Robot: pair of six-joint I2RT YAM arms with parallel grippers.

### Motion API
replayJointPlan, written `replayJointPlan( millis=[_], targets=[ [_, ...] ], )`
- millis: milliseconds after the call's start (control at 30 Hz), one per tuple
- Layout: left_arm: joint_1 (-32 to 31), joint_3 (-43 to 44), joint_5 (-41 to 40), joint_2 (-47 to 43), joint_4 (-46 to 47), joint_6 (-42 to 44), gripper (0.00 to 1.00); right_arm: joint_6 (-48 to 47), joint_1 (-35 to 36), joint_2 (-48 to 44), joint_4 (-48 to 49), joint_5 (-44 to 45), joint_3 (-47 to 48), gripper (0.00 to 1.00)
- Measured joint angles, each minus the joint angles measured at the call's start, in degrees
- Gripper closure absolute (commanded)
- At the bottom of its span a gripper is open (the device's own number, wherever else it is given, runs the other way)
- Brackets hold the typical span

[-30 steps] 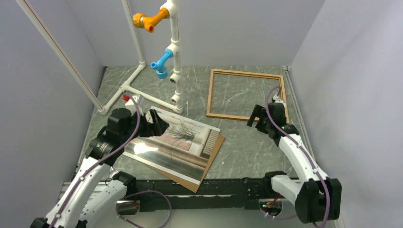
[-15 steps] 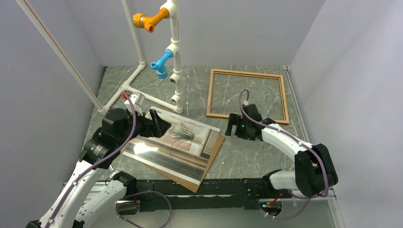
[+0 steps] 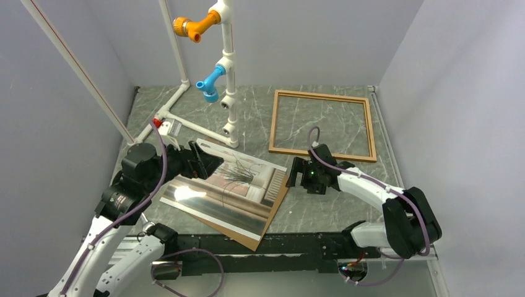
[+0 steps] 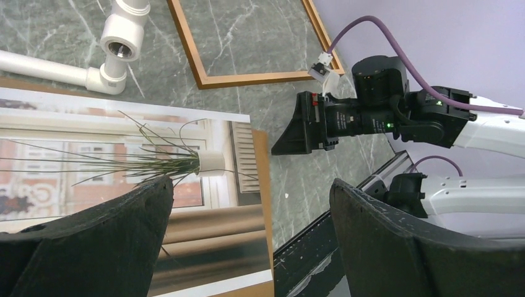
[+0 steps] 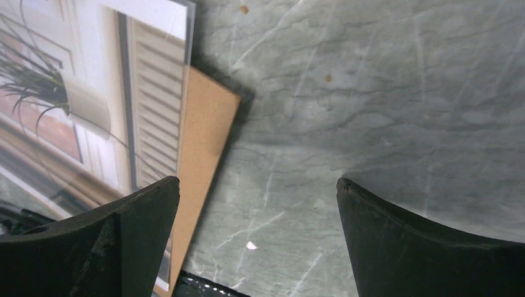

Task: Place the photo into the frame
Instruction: Move the photo frame item to the center of the board.

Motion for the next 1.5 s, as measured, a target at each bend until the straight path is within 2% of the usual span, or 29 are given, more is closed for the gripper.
replayJointPlan(
  millis=[267, 533, 1000, 1200, 1500],
  targets=[
    [0.00, 0.35, 0.35, 0.00, 0.02, -0.26, 0.01, 4.00, 5.18, 1.40, 3.48, -2.60, -0.15, 0.01],
    [0.00, 0.35, 0.33, -0.17, 0.02, -0.31, 0.01, 10.01, 11.89, 7.67, 9.92, -4.33, 3.04, 0.01],
    [0.00, 0.37, -0.33, -0.81, -0.50, -0.28, 0.01, 15.89, 16.48, 18.25, 15.41, -4.31, 11.47, 0.00],
    [0.00, 0.37, -0.35, -0.70, -0.50, -0.24, 0.01, 15.67, 16.61, 17.25, 14.49, -3.28, 10.86, 0.00],
    [0.00, 0.37, -1.84, 0.72, -0.96, -0.22, 0.01, 9.51, 13.29, 8.90, 1.99, 3.98, 9.92, 0.00]
  ],
)
